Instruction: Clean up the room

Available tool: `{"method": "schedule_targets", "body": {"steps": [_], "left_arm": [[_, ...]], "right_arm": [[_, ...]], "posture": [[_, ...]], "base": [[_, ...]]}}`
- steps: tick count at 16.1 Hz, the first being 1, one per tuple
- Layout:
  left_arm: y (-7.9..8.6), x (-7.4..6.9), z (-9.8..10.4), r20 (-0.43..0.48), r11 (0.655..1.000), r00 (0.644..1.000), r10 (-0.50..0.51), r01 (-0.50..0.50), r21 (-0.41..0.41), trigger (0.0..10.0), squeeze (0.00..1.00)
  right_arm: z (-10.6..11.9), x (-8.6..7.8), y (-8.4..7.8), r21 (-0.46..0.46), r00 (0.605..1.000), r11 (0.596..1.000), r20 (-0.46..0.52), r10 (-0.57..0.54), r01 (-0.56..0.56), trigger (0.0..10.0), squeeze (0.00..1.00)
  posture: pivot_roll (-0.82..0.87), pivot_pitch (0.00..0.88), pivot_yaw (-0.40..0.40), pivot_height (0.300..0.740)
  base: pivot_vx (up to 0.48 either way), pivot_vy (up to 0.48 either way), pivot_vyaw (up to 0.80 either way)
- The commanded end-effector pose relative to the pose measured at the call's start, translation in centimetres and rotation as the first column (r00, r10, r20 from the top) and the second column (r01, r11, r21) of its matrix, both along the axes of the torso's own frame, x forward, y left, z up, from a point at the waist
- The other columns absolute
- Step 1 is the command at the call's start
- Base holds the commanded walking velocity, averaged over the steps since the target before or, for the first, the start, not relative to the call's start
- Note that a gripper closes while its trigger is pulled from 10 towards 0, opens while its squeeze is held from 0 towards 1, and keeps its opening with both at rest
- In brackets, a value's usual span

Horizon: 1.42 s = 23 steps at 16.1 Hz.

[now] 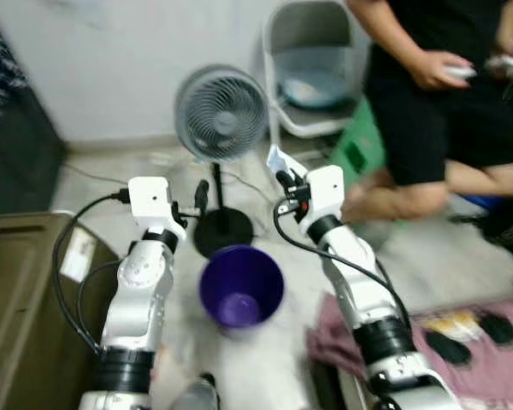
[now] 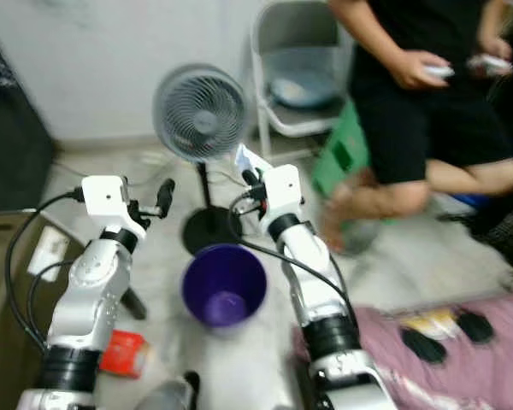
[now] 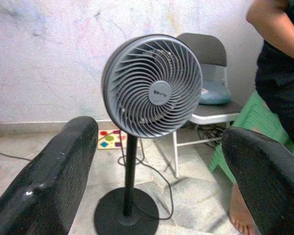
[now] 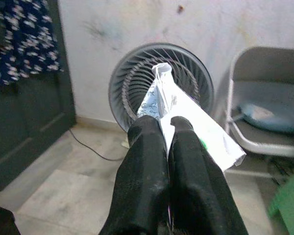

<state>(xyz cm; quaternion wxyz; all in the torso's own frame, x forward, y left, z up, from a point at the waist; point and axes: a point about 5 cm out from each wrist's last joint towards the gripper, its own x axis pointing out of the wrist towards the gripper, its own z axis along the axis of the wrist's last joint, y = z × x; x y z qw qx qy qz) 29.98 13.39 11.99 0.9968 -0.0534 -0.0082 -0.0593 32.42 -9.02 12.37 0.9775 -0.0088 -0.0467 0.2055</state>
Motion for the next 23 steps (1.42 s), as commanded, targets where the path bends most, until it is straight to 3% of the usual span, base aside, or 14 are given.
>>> {"method": "schedule_targets", "body": {"steps": [1,7,9,12,15,17,20,23], "left_arm": [[-0.2,0.1,0.2,0.006,1.0,1.0,-0.015,0.015,-0.005,10.0,0.0],[-0.2,0.2,0.3,0.012,1.0,1.0,-0.015,0.015,-0.009,10.0,0.0],[-0.1,0.0,0.5,0.023,0.998,0.999,-0.045,0.046,-0.038,10.0,0.0],[-0.1,-0.5,0.9,0.058,0.992,0.991,-0.118,0.12,-0.028,10.0,0.0],[0.1,-1.4,0.7,0.065,0.98,0.979,-0.196,0.193,0.046,10.0,0.0],[0.6,-2.2,0.2,0.044,0.974,0.976,-0.215,0.211,0.078,10.0,0.0],[0.7,-2.5,0.5,0.052,0.967,0.968,-0.246,0.242,0.086,10.0,0.0],[0.7,-2.8,0.4,0.057,0.964,0.967,-0.25,0.243,0.11,10.0,0.0]], "right_arm": [[0.2,0.2,0.0,0.0,1.0,1.0,0.005,0.0,0.0,10.0,0.0],[0.2,0.3,0.0,0.011,1.0,1.0,0.002,-0.012,0.012,10.0,0.0],[0.1,0.5,-0.2,0.025,0.999,0.999,-0.013,-0.038,0.038,10.0,0.0],[-0.4,0.9,-0.7,-0.025,0.994,0.994,-0.031,-0.105,0.105,10.0,0.0],[-2.0,1.5,-2.7,-0.078,0.952,0.964,-0.151,-0.265,0.255,10.0,0.0],[-3.5,1.3,-3.5,-0.085,0.897,0.938,-0.274,-0.347,0.337,10.0,0.0],[-4.3,0.9,-3.2,-0.112,0.874,0.927,-0.31,-0.374,0.357,10.0,0.0],[-4.1,0.6,-3.3,-0.092,0.875,0.926,-0.304,-0.376,0.366,10.0,0.0]], "posture": [[0.06,0.0,-0.037,0.74],[0.06,0.0,-0.035,0.74],[0.06,0.0,-0.038,0.74],[0.07,0.0,-0.044,0.74],[0.09,0.0,-0.048,0.74],[0.1,0.0,-0.031,0.74],[0.09,0.024,-0.026,0.74],[0.09,0.044,-0.025,0.74]], "base": [[0.0,0.0,0.8],[0.0,0.0,0.51],[0.0,0.0,0.0],[0.0,0.0,0.0],[0.0,0.0,0.0],[0.0,0.0,0.0],[0.0,0.0,0.0],[0.0,0.0,0.0]]}}
